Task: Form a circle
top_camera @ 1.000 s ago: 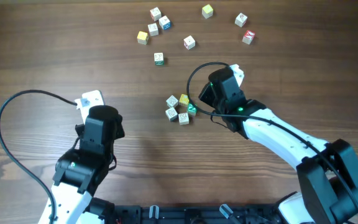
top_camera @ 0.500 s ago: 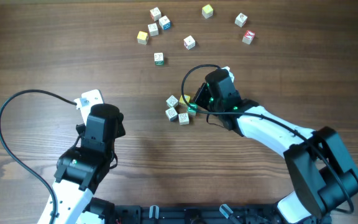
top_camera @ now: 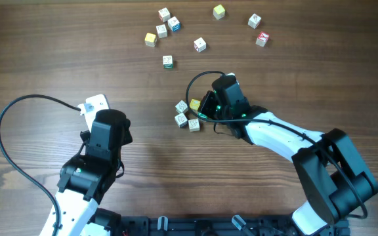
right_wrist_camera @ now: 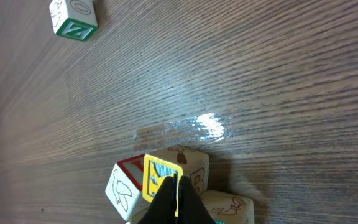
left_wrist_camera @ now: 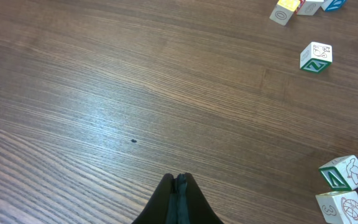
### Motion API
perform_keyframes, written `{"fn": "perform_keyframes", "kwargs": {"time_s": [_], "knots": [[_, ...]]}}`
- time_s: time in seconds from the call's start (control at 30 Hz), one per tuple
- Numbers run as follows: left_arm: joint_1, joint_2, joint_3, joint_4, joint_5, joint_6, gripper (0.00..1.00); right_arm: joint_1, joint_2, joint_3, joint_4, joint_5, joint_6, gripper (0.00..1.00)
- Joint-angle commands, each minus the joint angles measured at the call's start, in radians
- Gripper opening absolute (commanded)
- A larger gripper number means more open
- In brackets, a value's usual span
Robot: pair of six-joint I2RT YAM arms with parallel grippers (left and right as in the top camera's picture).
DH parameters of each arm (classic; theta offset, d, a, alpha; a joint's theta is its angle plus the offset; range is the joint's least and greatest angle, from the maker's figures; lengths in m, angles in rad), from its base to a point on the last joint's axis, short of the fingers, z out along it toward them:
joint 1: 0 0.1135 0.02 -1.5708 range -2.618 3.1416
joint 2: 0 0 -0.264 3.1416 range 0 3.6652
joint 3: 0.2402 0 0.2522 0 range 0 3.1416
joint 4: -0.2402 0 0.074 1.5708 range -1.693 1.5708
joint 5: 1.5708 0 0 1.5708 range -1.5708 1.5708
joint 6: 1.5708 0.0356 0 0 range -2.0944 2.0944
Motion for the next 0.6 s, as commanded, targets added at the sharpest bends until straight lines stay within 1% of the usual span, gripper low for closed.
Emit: {"fn": "perform_keyframes", "kwargs": {"time_s": [0.0, 0.3, 0.57], "knots": [[-0.002, 0.001, 0.006, 0.003, -0.013, -0.018, 0.04, 0.003, 0.023, 0.000, -0.008, -0.016, 0.010, 0.05], [-0.002, 0.001, 0.006, -0.001, -0.013, -0.018, 0.04, 0.002, 0.023, 0.000, -0.044, 0.004, 0.073, 0.05], [-0.002, 0.001, 0.006, -0.002, -0.005, -0.018, 0.04, 0.002, 0.023, 0.000, -0.045, 0.008, 0.075, 0.04]]}}
